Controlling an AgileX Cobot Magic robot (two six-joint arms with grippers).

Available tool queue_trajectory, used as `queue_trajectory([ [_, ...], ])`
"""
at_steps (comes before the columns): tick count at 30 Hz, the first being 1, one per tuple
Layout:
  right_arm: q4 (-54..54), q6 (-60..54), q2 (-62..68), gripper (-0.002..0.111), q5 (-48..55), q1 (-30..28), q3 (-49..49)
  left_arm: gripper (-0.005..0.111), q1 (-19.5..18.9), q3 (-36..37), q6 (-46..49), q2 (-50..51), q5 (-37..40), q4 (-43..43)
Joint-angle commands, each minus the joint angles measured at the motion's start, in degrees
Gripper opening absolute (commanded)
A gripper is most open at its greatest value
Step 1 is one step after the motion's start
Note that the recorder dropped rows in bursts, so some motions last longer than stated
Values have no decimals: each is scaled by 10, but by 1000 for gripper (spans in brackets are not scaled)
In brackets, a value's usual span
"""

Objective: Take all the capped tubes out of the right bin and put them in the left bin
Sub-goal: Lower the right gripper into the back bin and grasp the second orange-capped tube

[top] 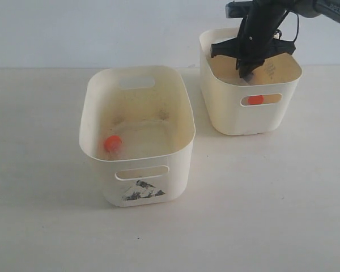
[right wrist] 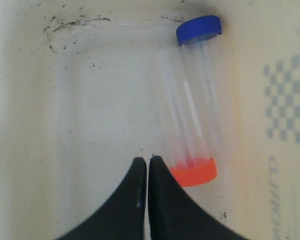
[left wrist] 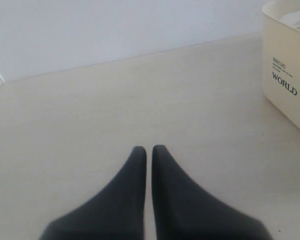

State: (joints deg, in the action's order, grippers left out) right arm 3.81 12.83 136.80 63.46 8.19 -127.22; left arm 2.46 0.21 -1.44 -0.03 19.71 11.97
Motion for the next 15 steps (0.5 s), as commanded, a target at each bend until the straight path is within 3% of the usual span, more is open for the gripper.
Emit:
queue_trajectory([
  [1,7,-2,-2,1,-2,-13,-3,4,1,-2,-5,0,-2,-2],
  [15,-6,-9,-2,1,-1,3,-3,4,1,-2,-5,0,-2,-2],
])
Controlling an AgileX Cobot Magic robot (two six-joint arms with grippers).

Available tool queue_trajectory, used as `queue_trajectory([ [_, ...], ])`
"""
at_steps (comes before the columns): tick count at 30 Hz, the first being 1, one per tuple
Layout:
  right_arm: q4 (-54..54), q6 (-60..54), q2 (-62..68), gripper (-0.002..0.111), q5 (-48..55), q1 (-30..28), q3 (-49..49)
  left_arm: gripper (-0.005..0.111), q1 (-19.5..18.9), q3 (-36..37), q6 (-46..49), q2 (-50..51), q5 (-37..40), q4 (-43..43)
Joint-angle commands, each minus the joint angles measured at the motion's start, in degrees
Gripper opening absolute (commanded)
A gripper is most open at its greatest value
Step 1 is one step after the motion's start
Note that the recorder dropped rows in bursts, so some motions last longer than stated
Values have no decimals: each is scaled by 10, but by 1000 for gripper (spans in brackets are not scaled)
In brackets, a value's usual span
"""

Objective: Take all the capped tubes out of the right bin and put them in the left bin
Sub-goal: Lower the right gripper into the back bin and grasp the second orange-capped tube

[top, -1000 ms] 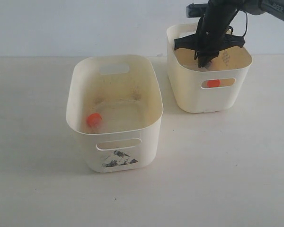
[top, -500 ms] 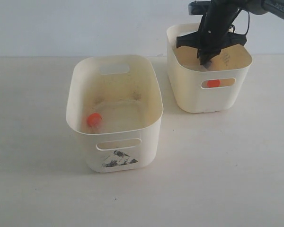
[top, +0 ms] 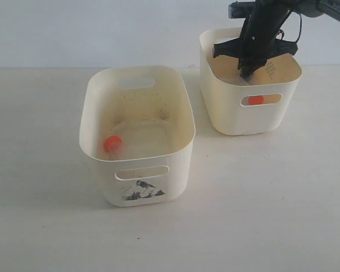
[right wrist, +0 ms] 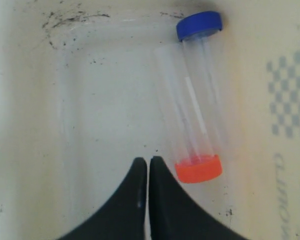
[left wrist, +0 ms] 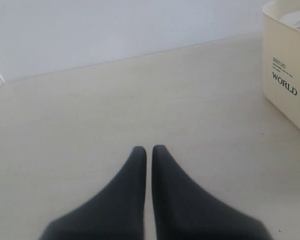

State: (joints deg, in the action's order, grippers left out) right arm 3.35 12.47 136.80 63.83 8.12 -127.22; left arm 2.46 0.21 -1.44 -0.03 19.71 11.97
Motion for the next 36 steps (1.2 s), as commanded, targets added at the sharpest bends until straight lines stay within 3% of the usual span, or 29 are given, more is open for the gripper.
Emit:
queue_trajectory([
  [1,-2,-5,-2,1,-4,4,-3,4,1,-2,-5,0,-2,-2],
  [9,-4,-5,33,1,15,4,-3,4,1,-2,-5,0,-2,-2],
  [22,50,-81,57,2,-39,4,-3,4,1,-2,-5,0,-2,-2],
  [25,50,-85,56,17,-36,4,-3,4,1,-2,-5,0,-2,-2],
  [28,53,-85,56,48,-36,4,-3,4,1,-2,-5,0,-2,-2],
  [30,58,-84,56,62,-36,4,-3,4,1,-2,-5,0,-2,-2],
  [36,72,-74,56,59,-36,4,-3,4,1,-2,-5,0,-2,-2],
])
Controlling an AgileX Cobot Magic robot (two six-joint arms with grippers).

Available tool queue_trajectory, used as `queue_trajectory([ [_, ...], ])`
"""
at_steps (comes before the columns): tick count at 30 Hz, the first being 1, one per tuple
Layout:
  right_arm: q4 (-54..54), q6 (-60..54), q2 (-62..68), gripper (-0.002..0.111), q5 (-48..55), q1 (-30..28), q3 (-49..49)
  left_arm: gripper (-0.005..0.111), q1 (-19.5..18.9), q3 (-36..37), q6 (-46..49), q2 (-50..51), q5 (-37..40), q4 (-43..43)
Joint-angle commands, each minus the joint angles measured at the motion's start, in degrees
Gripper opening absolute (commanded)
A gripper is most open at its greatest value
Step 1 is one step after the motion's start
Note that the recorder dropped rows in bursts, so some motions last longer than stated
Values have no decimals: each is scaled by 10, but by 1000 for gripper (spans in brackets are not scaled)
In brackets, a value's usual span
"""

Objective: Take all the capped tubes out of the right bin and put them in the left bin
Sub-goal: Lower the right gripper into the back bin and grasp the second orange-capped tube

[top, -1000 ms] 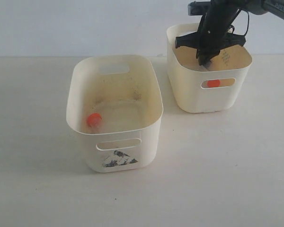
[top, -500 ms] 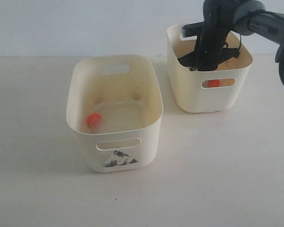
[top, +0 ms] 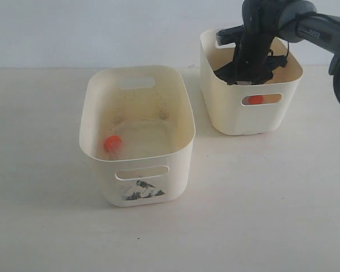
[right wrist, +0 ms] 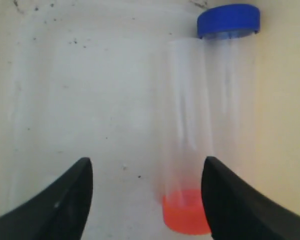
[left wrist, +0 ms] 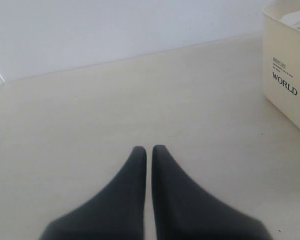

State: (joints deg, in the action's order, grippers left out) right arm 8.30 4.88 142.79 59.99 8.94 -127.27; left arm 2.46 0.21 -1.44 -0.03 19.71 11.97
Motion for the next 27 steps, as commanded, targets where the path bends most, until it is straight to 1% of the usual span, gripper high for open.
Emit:
queue_trajectory([
  [1,24,1,-4,59,2,-4,-2,4,1,-2,-5,0,-2,-2],
  [12,22,12,24,60,13,-4,-2,4,1,-2,-5,0,-2,-2],
  [18,9,28,31,59,-2,-4,-2,4,1,-2,-5,0,-2,-2],
  [19,9,34,31,57,-2,-4,-2,4,1,-2,-5,0,-2,-2],
  [20,8,37,31,51,-3,-4,-2,4,1,-2,-5,0,-2,-2],
  [23,8,41,26,20,-2,-4,-2,4,1,-2,-5,0,-2,-2],
  [24,8,41,23,7,-1,-4,-2,4,1,-2,-5,0,-2,-2],
  [25,8,44,17,0,0,-4,-2,4,1,-2,-5,0,-2,-2],
  [27,8,44,5,0,4,-4,-2,4,1,-2,-5,0,-2,-2],
])
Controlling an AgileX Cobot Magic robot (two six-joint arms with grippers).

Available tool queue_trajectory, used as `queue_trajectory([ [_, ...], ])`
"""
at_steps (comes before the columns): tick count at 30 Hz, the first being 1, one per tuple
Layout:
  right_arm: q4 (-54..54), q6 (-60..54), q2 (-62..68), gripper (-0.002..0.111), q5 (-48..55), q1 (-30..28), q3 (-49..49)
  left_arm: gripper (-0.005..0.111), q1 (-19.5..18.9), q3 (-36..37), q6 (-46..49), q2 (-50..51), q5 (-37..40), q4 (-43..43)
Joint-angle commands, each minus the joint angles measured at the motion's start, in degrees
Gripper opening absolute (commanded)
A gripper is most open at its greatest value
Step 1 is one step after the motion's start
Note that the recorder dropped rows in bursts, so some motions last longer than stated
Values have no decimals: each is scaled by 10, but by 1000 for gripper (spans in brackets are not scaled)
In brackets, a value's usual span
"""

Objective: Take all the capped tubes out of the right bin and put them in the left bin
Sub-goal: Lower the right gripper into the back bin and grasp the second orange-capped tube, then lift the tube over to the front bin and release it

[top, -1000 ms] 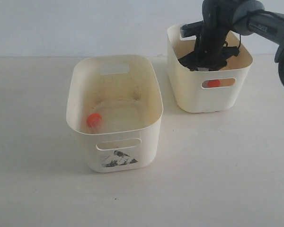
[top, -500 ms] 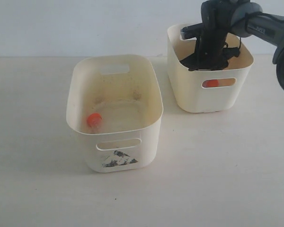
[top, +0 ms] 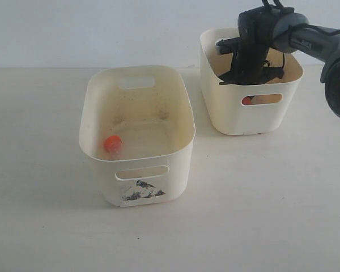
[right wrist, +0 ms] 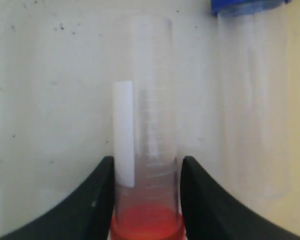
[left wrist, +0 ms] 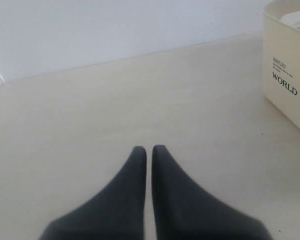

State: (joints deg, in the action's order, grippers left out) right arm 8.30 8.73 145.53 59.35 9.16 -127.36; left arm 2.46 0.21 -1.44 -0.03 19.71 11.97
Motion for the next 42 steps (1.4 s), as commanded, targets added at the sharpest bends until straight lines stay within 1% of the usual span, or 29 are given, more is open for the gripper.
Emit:
queue_trajectory([
  [1,8,6,-32,0,13,-6,-1,4,1,-2,-5,0,-2,-2],
  [8,5,0,-136,0,19,-5,-1,4,1,-2,-5,0,-2,-2],
  [12,-46,-34,-192,0,43,4,-1,4,1,-2,-5,0,-2,-2],
  [15,-114,-95,-211,0,74,18,-1,4,1,-2,-5,0,-2,-2],
  [19,-265,-160,-214,0,94,43,1,4,1,-2,-5,0,-2,-2],
  [21,-301,-191,-214,0,95,61,1,4,1,-2,-5,0,-2,-2],
  [23,-303,-194,-214,0,95,85,1,4,1,-2,-5,0,-2,-2],
  [26,-306,-194,-214,0,99,107,8,4,1,-2,-5,0,-2,-2],
  [30,-364,-198,-215,0,105,123,47,4,1,-2,-5,0,-2,-2],
  [34,-368,-198,-215,0,106,139,94,4,1,-2,-5,0,-2,-2],
  [37,-368,-205,-215,0,101,141,110,4,1,-2,-5,0,-2,-2],
  [38,-368,-209,-215,1,102,141,110,4,1,-2,-5,0,-2,-2],
  [39,-368,-214,-215,5,102,141,110,4,1,-2,-5,0,-2,-2],
  [41,-368,-214,-215,17,103,141,110,4,1,-2,-5,0,-2,-2],
  [42,-368,-214,-215,27,104,141,110,4,1,-2,-5,0,-2,-2],
])
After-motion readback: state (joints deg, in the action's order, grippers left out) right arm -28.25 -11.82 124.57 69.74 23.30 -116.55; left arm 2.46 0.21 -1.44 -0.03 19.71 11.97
